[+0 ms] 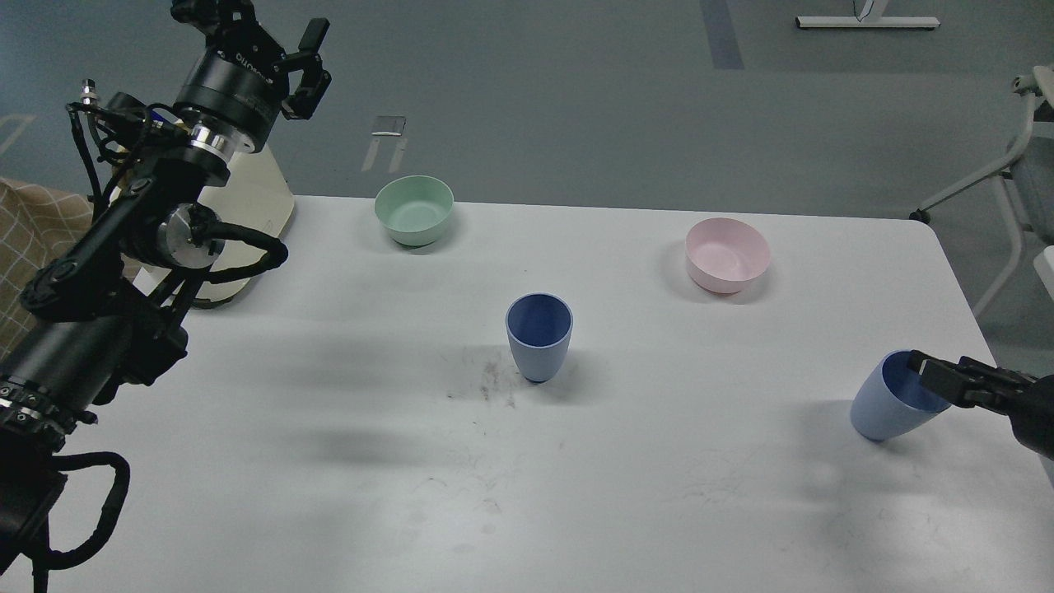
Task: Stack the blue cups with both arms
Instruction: 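Grasp the other blue cup with the right gripper, then lift the cup with the right gripper and move it above the center cup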
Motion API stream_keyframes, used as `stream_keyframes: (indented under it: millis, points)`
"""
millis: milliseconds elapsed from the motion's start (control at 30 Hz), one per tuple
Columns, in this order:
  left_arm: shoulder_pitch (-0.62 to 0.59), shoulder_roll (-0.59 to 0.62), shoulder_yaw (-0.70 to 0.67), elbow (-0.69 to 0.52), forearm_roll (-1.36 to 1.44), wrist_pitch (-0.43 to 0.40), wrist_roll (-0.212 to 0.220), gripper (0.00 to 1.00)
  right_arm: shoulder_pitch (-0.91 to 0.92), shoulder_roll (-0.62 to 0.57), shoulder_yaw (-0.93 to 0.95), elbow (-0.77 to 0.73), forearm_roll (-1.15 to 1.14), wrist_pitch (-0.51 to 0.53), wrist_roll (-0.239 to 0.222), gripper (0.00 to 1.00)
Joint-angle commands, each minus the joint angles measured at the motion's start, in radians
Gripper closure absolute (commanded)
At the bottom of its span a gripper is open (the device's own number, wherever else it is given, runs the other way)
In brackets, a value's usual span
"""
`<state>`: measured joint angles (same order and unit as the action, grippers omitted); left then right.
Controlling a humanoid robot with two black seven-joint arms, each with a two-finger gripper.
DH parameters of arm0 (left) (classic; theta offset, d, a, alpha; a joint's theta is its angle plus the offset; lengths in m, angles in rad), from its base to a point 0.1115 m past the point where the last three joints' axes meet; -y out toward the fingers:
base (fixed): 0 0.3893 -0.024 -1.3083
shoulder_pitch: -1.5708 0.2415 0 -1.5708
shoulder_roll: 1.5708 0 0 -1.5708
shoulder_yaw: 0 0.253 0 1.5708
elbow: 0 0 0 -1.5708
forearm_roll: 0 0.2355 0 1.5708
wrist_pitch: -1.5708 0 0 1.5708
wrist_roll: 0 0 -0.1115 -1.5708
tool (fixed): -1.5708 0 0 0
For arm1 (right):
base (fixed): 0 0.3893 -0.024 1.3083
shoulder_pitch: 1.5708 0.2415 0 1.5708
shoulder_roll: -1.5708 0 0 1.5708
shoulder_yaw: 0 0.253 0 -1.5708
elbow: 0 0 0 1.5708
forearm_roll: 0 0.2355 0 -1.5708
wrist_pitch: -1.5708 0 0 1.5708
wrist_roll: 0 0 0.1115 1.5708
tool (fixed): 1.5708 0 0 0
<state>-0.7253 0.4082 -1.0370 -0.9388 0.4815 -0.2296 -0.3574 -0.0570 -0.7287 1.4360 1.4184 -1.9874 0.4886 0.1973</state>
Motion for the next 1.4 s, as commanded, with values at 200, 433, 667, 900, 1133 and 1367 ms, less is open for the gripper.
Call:
stream_keyframes:
  millis: [200,433,667,900,1133,1367]
  points:
    - [0.000,0.000,0.002,0.000,0.002,0.001,-0.002,0.02,-0.007,0.003,0.000,0.001,0.001,0.000,-0.007,0.97]
    - [-0.002,0.001,0.003,-0.002,0.002,0.004,-0.002,0.02,0.005,0.005,0.007,0.010,0.010,0.000,-0.003,1.00]
    - [-0.008,0.004,0.003,-0.003,0.002,0.006,-0.002,0.02,0.144,0.003,0.066,0.013,0.019,0.000,0.001,1.00]
    - [-0.013,0.007,0.011,-0.006,0.003,-0.007,0.003,0.02,0.504,0.079,-0.049,0.014,0.025,0.000,-0.021,1.00]
    - [-0.005,0.017,0.012,-0.005,0.003,-0.027,0.005,0.02,0.801,0.236,-0.383,0.005,0.019,0.000,-0.052,1.00]
    - [-0.005,0.017,0.003,-0.005,0.002,-0.028,0.005,0.02,0.940,0.417,-0.676,-0.045,0.013,0.000,-0.121,1.00]
